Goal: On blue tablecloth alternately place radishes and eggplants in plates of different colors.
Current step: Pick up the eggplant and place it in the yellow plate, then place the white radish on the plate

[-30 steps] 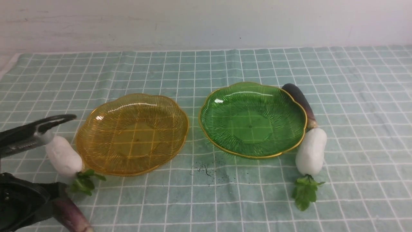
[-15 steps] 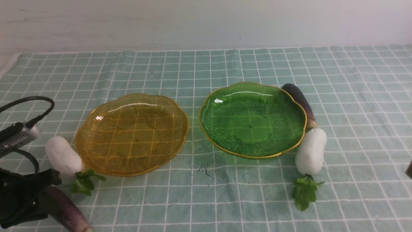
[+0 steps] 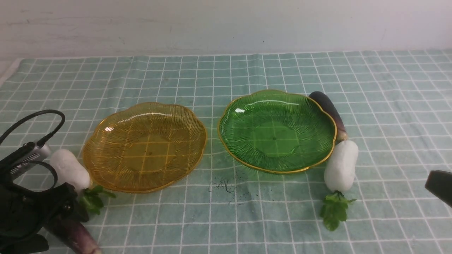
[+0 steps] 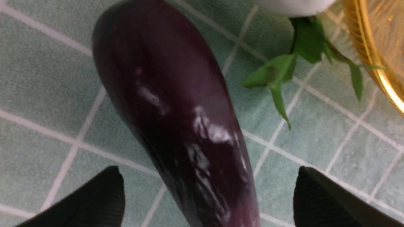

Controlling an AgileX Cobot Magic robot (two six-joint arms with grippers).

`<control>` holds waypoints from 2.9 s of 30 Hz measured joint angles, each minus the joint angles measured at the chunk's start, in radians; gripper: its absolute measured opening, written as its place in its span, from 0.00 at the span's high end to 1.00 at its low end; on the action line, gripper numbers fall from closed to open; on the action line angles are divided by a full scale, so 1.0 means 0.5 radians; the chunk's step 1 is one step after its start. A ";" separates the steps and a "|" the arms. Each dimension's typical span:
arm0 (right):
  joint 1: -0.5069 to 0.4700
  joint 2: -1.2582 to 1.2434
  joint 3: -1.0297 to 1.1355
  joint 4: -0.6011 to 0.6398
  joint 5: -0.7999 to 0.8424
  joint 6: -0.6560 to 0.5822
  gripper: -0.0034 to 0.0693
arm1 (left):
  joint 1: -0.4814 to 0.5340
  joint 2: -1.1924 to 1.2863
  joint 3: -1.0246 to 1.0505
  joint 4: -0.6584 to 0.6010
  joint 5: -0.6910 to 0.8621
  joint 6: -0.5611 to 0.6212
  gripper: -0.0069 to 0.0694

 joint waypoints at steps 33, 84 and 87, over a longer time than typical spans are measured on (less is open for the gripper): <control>0.317 1.591 -1.101 -0.834 0.342 0.511 0.62 | -0.481 0.160 -1.435 0.159 0.547 0.187 0.50; 0.423 2.386 -1.756 -0.497 0.137 0.383 0.37 | -0.201 0.389 -1.226 0.383 0.748 -0.043 0.92; 0.433 2.590 -1.945 -0.493 0.177 0.425 0.37 | -0.201 0.389 -1.221 0.381 0.727 -0.043 0.92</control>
